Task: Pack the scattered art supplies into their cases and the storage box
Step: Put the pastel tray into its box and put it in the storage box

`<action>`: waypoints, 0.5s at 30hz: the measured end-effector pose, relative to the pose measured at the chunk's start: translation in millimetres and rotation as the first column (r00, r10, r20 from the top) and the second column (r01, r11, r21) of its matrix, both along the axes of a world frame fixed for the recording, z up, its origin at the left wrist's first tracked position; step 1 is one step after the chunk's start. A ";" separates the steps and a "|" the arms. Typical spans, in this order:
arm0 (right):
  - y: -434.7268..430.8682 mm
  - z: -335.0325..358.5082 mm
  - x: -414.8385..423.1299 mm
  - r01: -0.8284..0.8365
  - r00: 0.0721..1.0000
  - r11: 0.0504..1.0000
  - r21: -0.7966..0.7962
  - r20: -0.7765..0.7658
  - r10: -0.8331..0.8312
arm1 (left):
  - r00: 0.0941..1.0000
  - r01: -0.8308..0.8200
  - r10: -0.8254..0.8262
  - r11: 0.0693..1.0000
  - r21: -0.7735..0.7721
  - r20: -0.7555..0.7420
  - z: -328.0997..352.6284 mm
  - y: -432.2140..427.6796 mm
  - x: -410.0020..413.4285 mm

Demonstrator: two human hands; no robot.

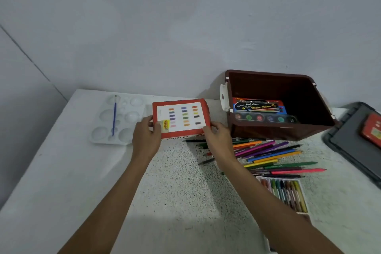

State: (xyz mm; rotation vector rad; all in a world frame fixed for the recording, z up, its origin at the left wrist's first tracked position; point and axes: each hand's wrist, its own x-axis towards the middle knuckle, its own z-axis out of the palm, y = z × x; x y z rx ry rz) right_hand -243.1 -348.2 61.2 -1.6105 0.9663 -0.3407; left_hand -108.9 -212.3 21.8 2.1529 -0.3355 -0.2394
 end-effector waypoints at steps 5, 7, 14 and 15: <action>11.9 0.6 -43.5 -0.078 0.995 0.996 0.031 0.056 0.076 | 0.998 -0.030 0.032 0.999 0.032 -0.056 3.0 25.7 -36.8; 11.7 -1.6 -68.6 -0.069 0.996 0.996 0.056 0.064 0.066 | 0.996 -0.042 0.044 0.999 0.020 -0.083 8.5 29.2 -59.6; -23.6 -8.3 -161.4 0.078 0.983 0.968 0.237 0.142 -0.114 | 0.983 0.042 -0.054 0.996 -0.073 -0.177 26.1 6.1 -143.2; -33.7 -8.1 -179.0 0.078 0.985 0.971 0.226 0.136 -0.111 | 0.977 0.060 -0.077 0.994 -0.091 -0.201 28.5 -3.2 -159.8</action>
